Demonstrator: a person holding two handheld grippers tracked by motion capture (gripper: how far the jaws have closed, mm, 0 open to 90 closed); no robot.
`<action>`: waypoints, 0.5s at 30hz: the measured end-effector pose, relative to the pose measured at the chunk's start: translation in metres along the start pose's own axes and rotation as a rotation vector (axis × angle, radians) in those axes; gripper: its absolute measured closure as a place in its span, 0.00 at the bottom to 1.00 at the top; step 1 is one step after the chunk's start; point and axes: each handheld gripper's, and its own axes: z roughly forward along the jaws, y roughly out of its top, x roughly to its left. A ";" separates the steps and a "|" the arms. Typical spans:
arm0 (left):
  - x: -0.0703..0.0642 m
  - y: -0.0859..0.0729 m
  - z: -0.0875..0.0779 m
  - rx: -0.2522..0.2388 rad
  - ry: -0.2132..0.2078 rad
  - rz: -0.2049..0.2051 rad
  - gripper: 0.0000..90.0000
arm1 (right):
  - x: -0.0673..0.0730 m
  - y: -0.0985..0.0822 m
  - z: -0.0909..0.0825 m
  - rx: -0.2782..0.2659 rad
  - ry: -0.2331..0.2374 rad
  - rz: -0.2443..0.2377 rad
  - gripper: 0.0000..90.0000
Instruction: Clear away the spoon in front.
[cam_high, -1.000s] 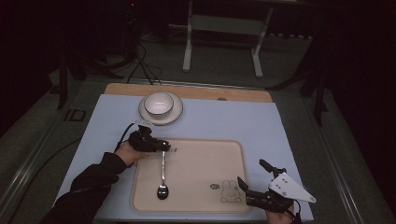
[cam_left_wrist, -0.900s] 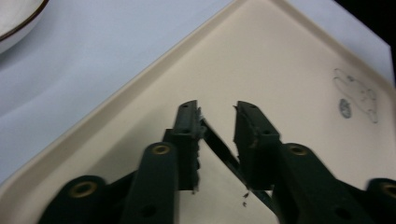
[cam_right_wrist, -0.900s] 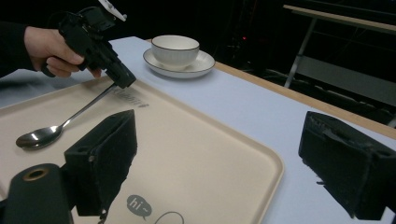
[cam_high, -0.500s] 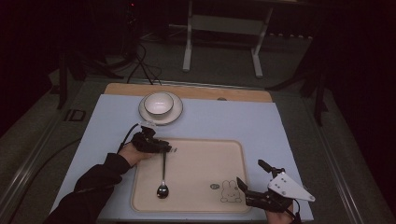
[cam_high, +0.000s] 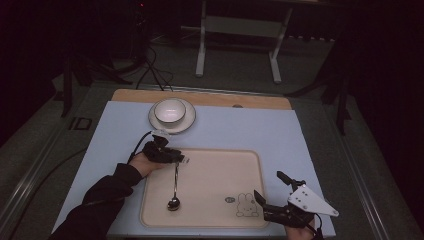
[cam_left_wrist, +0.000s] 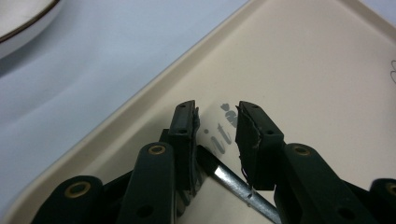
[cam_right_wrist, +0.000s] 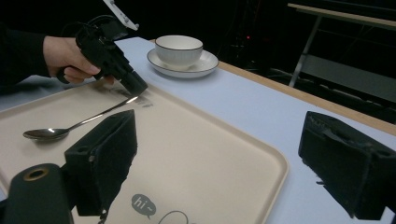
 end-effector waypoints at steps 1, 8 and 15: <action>-0.001 0.000 0.000 0.004 0.009 0.003 0.75 | 0.000 0.000 0.000 0.001 -0.001 -0.001 0.13; -0.008 0.005 -0.004 -0.003 0.014 0.014 0.65 | -0.001 -0.001 0.000 0.005 -0.004 0.004 0.13; -0.021 0.015 -0.019 -0.028 0.029 0.037 0.50 | -0.003 -0.002 0.000 0.007 -0.010 0.014 0.13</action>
